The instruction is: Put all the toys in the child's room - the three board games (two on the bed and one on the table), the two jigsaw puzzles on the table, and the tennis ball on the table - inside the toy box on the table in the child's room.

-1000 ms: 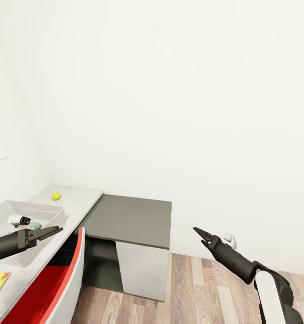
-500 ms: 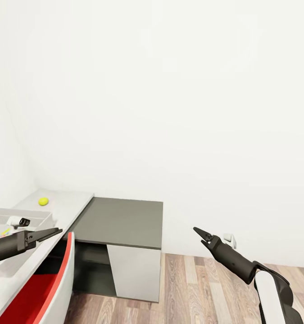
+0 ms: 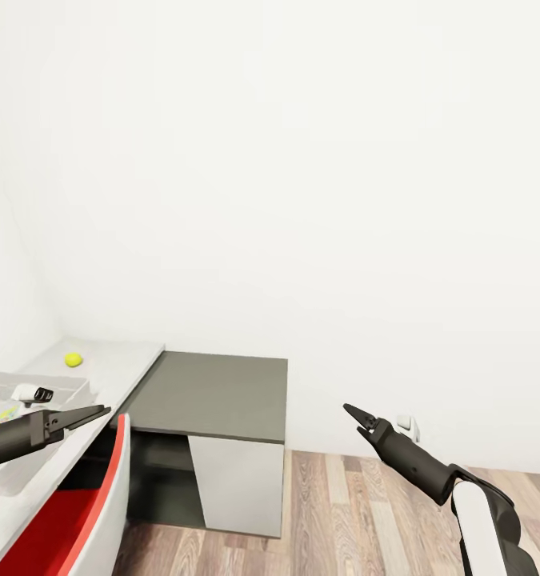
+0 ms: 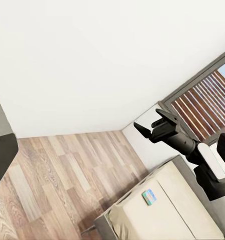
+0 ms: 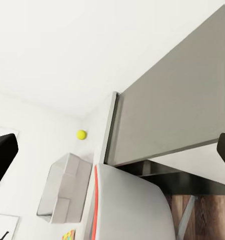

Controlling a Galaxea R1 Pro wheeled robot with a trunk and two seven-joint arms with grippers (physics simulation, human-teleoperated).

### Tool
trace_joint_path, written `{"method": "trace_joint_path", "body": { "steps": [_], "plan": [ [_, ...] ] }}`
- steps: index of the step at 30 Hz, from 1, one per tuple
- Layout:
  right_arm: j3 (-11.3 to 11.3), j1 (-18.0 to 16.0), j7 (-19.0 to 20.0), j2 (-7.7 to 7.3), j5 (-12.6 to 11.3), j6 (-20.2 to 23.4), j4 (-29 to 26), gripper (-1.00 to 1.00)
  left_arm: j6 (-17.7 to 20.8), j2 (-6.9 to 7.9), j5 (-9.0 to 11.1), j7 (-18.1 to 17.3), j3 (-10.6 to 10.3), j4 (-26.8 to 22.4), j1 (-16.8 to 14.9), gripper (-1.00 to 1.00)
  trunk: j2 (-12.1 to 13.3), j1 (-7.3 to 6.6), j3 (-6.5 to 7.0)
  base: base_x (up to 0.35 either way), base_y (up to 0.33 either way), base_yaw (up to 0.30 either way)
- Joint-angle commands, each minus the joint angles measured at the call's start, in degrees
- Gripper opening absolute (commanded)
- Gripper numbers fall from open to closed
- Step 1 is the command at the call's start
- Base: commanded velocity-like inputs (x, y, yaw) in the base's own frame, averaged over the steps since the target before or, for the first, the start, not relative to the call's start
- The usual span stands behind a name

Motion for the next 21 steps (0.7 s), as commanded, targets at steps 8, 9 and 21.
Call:
{"method": "trace_joint_path", "body": {
  "steps": [8, 9, 21],
  "plan": [
    [-0.2, -0.1, 0.4, 0.0, 0.3, 0.3, 0.0, 1.0, 0.6, 0.02, 0.0, -0.2, 0.0, 0.0, 0.0, 1.0, -0.1, 0.04, 0.14, 0.0, 0.0, -0.223],
    [-0.2, -0.1, 0.4, 0.0, 0.3, 0.3, 0.0, 1.0, 0.6, 0.02, 0.0, -0.2, 0.0, 0.0, 0.0, 1.0, -0.1, 0.04, 0.18, 0.0, 0.0, -0.25],
    [-0.3, -0.1, 0.4, -0.02, 0.3, 0.4, 0.0, 1.0, 0.6, 0.01, 0.0, -0.2, 0.0, 0.0, 0.0, 1.0, -0.1, 0.04, 0.64, -0.062, 0.0, -0.255]
  ]
}}
